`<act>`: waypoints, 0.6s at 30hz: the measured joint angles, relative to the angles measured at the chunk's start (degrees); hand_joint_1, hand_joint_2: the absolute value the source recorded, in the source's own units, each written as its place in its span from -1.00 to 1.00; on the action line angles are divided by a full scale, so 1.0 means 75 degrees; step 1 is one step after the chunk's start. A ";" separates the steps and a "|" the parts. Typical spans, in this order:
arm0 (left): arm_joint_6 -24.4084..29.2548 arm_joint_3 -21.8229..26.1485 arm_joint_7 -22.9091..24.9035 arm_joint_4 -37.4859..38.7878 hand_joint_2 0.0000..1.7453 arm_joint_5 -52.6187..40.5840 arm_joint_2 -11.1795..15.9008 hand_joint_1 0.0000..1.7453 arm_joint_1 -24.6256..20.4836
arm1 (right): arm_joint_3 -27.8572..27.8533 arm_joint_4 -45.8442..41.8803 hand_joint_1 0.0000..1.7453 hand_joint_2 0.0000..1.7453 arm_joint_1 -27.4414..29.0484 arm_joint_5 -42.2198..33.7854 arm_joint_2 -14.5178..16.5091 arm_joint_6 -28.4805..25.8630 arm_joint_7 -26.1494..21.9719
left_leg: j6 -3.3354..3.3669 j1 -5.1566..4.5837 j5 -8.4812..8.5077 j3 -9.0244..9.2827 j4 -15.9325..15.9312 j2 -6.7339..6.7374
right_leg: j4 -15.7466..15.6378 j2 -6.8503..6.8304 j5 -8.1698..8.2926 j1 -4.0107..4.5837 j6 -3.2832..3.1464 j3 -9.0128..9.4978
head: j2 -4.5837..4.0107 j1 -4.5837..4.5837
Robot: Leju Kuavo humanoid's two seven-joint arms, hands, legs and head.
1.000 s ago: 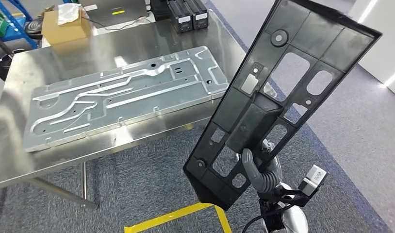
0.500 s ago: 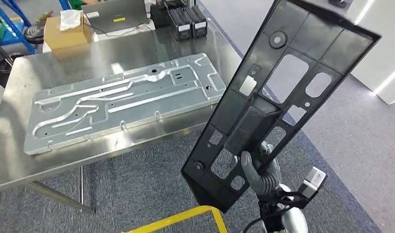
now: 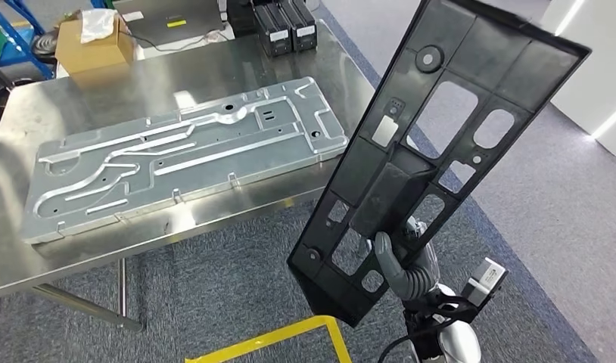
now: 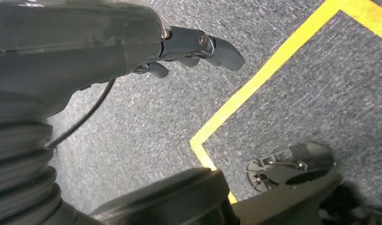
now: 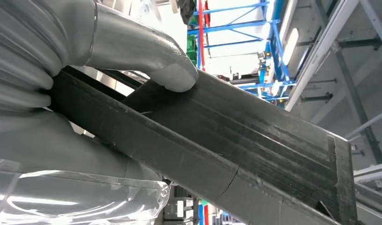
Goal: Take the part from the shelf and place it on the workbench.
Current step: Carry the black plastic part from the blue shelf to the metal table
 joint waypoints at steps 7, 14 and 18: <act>-0.0013 0.0006 0.0013 0.0001 1.00 0.0001 0.0000 -1.00 -0.0042 | 0.0053 0.0001 1.00 1.00 0.0001 0.0131 -0.0001 -0.0050 -0.0010 | 0.0091 -0.0026 0.0673 -0.0318 -0.0052 0.0262 | 0.0001 -0.0246 -0.0136 0.0071 -0.0002 0.0176 | 0.0000 0.0001; 0.0019 0.0058 -0.0007 0.0003 1.00 0.0114 -0.0032 -1.00 0.0058 | 0.0200 0.0015 1.00 1.00 -0.0087 0.0299 -0.0005 -0.0093 -0.0028 | 0.0406 -0.0070 0.0920 -0.0060 -0.0870 0.0144 | 0.0265 -0.0394 -0.0410 0.0105 0.0256 0.0152 | 0.0000 0.0014; 0.0043 0.0104 -0.0022 0.0003 1.00 0.0132 -0.0077 -1.00 0.0067 | 0.0244 0.0091 1.00 1.00 -0.0136 0.0388 -0.0039 -0.0152 -0.0083 | 0.0497 -0.0090 0.0931 -0.0030 -0.0881 -0.0169 | 0.1901 -0.0037 -0.1056 0.0095 0.0271 -0.0704 | 0.0000 0.0023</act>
